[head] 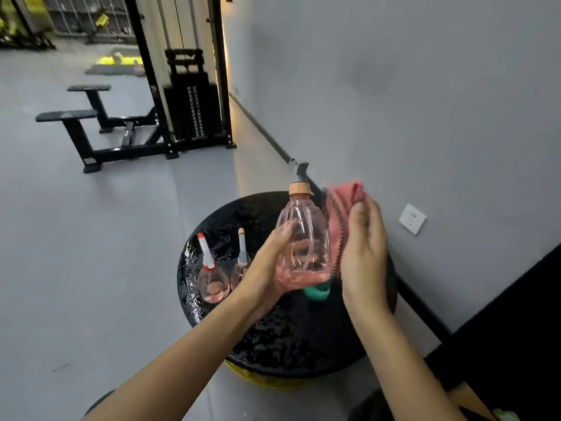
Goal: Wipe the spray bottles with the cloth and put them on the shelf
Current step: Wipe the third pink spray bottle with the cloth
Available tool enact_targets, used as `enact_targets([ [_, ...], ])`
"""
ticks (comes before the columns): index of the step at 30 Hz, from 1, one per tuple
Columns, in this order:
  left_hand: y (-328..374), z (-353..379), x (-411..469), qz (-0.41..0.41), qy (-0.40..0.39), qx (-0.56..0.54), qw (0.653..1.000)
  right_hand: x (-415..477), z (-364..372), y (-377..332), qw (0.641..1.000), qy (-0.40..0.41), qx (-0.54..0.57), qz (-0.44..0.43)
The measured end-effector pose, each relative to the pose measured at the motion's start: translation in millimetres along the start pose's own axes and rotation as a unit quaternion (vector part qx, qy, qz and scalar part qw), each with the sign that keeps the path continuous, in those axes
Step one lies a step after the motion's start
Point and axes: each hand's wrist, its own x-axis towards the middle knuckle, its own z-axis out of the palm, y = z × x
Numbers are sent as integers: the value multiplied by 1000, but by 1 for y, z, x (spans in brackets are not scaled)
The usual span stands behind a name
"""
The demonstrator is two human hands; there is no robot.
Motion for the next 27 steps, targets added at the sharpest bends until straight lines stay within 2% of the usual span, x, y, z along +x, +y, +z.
enact_targets([
  [2,15,10,-14,4,-3,-4,1000,-13,7,-12,987,-48,-115,-101],
  [4,26,14,-26,9,-13,-4,1000,-23,8,-15,964,-88,-189,-168],
  [7,41,16,-40,1,-10,-10,1000,-29,4,-19,945,-137,-221,-197],
  [11,53,16,-52,-12,-8,-10,1000,-46,3,-35,924,-165,-227,-259],
  [17,60,18,-64,-14,-8,-22,1000,-84,8,-37,919,-157,-237,-274],
  [23,53,26,-73,3,-15,-30,999,-52,20,-68,942,-139,-231,-202],
  [27,54,23,-75,16,-7,-47,999,-49,20,-67,923,-177,-262,-221],
])
